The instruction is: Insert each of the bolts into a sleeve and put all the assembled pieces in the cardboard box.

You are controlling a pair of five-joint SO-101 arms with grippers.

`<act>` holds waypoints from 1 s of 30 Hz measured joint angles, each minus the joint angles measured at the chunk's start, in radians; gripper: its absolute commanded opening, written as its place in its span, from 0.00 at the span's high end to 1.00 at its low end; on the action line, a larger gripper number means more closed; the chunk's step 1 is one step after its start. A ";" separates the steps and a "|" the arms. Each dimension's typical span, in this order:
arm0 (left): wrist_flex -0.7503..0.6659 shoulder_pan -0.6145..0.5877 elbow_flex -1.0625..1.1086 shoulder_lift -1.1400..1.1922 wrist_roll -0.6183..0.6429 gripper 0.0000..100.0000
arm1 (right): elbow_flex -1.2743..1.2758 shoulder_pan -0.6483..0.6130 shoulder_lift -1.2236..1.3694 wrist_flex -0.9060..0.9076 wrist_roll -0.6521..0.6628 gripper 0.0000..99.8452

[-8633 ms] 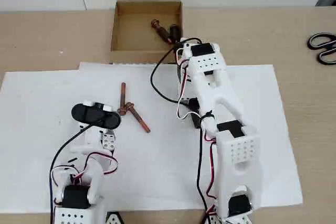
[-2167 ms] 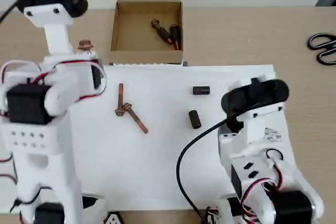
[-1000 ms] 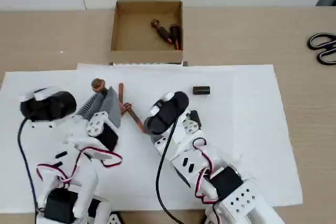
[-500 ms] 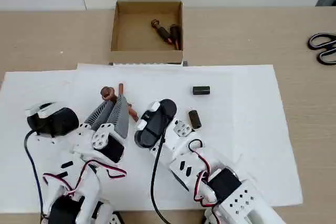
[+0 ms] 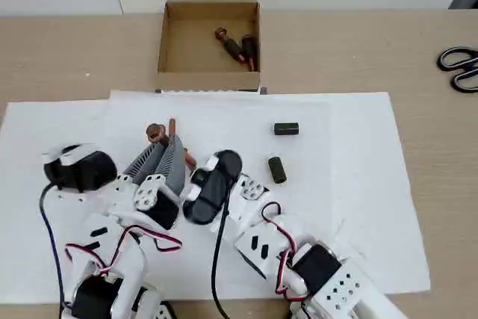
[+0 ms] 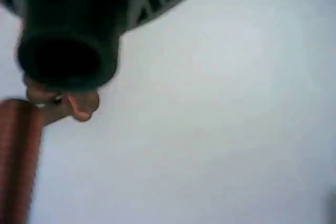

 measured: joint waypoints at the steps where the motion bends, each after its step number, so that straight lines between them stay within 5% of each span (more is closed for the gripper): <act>1: 0.000 0.000 0.000 0.000 0.000 0.99 | 0.000 0.002 -0.002 0.000 0.008 1.00; 19: 0.000 0.083 -0.002 -0.003 0.000 0.99 | 0.003 0.014 -0.006 -0.009 0.029 1.00; 30: 0.000 0.017 0.000 -0.003 -0.005 0.99 | 0.002 0.044 -0.006 -0.008 0.029 1.00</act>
